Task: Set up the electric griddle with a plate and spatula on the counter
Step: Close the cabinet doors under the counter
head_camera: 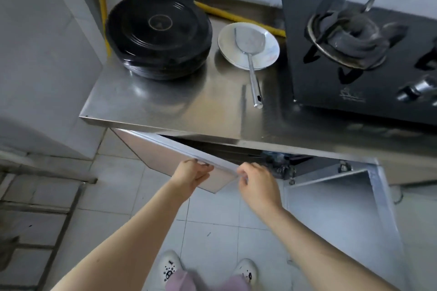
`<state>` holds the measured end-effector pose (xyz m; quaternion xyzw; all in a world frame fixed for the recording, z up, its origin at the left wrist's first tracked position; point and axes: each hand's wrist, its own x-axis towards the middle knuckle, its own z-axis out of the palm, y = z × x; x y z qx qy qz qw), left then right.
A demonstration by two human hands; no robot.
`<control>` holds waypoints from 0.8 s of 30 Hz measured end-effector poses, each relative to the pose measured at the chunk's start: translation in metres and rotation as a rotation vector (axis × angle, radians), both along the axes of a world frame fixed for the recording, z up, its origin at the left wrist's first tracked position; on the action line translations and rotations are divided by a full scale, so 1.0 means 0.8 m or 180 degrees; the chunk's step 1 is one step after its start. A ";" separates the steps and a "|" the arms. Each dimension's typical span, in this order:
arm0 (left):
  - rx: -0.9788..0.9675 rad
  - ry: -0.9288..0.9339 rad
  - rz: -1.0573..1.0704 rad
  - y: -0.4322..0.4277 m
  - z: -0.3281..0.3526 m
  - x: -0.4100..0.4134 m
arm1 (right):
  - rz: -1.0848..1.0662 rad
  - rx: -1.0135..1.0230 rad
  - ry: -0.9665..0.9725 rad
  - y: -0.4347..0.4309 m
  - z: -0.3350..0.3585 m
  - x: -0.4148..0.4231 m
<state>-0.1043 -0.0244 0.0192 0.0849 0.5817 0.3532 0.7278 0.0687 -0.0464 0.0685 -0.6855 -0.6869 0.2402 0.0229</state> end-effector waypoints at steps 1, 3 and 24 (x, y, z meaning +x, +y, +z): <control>-0.0031 -0.0022 0.0157 0.010 -0.001 0.005 | -0.0032 -0.0062 0.0001 0.002 -0.003 0.007; -0.0085 -0.0068 0.0429 0.032 -0.003 0.021 | -0.0074 -0.0199 0.0050 0.007 -0.011 0.019; 0.1399 0.1991 -0.2835 0.031 0.032 0.177 | -0.0607 -0.0280 0.0408 -0.007 -0.004 0.143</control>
